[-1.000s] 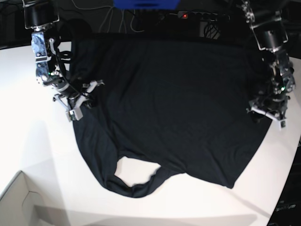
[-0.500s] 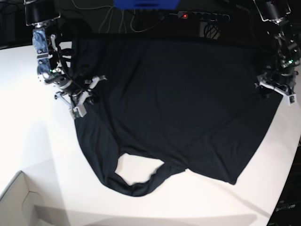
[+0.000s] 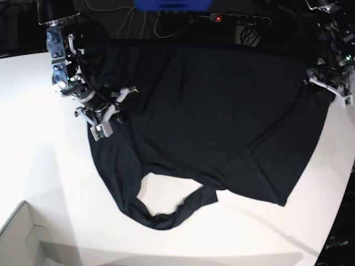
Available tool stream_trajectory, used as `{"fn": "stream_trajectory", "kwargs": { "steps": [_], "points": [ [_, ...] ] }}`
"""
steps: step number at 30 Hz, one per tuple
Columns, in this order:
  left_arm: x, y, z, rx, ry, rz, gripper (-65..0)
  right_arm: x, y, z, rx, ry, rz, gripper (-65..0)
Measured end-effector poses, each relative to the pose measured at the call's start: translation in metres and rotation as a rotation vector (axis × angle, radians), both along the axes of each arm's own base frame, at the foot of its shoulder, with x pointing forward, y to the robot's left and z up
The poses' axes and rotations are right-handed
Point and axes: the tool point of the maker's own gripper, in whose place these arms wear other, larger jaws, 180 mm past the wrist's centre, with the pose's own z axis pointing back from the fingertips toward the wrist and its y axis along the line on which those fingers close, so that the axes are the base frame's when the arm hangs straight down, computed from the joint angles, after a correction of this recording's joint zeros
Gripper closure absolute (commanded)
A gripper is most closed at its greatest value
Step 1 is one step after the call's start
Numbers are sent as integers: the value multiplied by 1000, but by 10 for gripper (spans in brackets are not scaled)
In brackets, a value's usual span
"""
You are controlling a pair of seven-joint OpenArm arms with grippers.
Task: Layout the t-shirt on the table in an organized manner, then fold the t-shirt properly
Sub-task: 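Reach the left gripper to the shirt's hem and grasp it, then drag the grasped hem outward with the left gripper, then release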
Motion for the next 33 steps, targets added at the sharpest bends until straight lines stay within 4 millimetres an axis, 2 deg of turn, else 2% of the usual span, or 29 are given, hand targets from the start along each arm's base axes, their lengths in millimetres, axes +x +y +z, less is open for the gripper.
{"fn": "stream_trajectory", "kwargs": {
  "steps": [3,5,10,11,13,16,19,22,25,28,33],
  "points": [
    [-3,-14,7,-6,26,-16,-385,0,3,0,10,0,-6,0],
    [8,-23,25,9,-20,-42,-385,0,5,0,13,1,-1,0],
    [61,-33,103,103,-239,-95,-385,-9,5,-6,12,23,-2,0],
    [70,-35,113,106,-276,-102,-385,-12,5,-8,13,30,-2,0],
    [86,-36,124,106,-317,-105,-387,-16,6,-11,13,40,-1,0],
    [125,-48,133,73,-361,-119,-387,-13,7,-9,21,31,-6,0],
    [179,-97,127,-47,-394,-202,-385,-20,12,-10,35,38,-5,0],
    [212,-148,112,-141,-360,-275,-385,-26,14,-11,32,48,3,0],
    [235,-177,91,-158,-299,-296,-386,-25,11,-14,24,68,0,0],
    [256,-215,84,-136,-328,-367,-387,-12,13,-20,31,88,-14,0],
    [271,-262,60,-120,-325,-465,-388,-3,19,-23,71,85,-24,0]
  ]
}}
